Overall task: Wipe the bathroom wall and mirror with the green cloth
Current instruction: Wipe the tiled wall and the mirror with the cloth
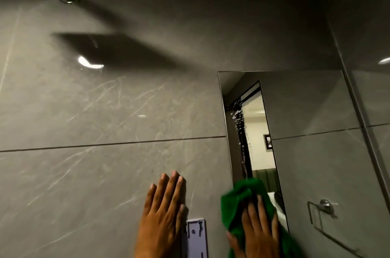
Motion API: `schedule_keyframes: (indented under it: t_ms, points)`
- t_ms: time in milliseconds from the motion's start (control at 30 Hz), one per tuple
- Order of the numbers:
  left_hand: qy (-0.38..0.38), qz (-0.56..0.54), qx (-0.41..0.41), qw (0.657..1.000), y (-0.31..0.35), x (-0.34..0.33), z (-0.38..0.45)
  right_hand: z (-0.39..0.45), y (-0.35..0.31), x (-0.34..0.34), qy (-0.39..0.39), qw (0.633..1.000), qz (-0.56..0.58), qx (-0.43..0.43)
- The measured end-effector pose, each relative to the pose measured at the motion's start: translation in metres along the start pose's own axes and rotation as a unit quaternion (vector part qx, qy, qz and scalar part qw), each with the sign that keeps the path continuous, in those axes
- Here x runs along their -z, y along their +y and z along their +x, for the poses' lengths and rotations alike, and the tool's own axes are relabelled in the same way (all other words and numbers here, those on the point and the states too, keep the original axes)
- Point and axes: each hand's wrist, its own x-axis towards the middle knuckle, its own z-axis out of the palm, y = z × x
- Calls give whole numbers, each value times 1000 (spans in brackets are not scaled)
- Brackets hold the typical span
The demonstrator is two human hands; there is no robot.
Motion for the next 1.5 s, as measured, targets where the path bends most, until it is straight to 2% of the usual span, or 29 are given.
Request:
schedule_keyframes:
  t_ms: [133,233,333,433,500,567,667,800,933,1067,1167,1267,1367,1500]
  points:
    - [41,20,-13,999,-2,-16,1,151,-5,54,93,996,10,4]
    - [54,11,-15,998,-4,-20,0,251,-19,91,128,991,22,-12]
    - [67,11,-13,998,-2,-21,-3,308,-22,113,134,990,42,-25]
    - [77,33,-13,996,-2,-20,-3,322,-3,121,129,991,33,0]
    - [83,42,-12,996,-1,-19,-3,323,28,121,142,988,34,-48]
    - [92,57,-9,994,0,-21,-3,325,71,122,160,976,52,-137]
    - [107,60,0,992,4,-23,-2,324,147,130,151,961,78,-216]
    - [111,64,-4,992,1,-28,-2,331,230,145,115,948,105,-278]
    - [128,62,-11,990,-3,-34,-2,343,271,153,81,948,129,-278]
    - [150,54,-18,987,-5,-39,-3,313,270,145,87,942,92,-311]
    - [148,50,-18,988,-5,-42,-5,253,261,125,142,900,107,-398]
    - [130,44,-19,990,-4,-42,-6,179,258,96,154,887,106,-423]
    - [107,29,-8,994,-3,-43,-5,89,263,60,122,877,112,-450]
    - [113,12,-4,994,-2,-42,-3,-47,257,7,-10,896,45,-441]
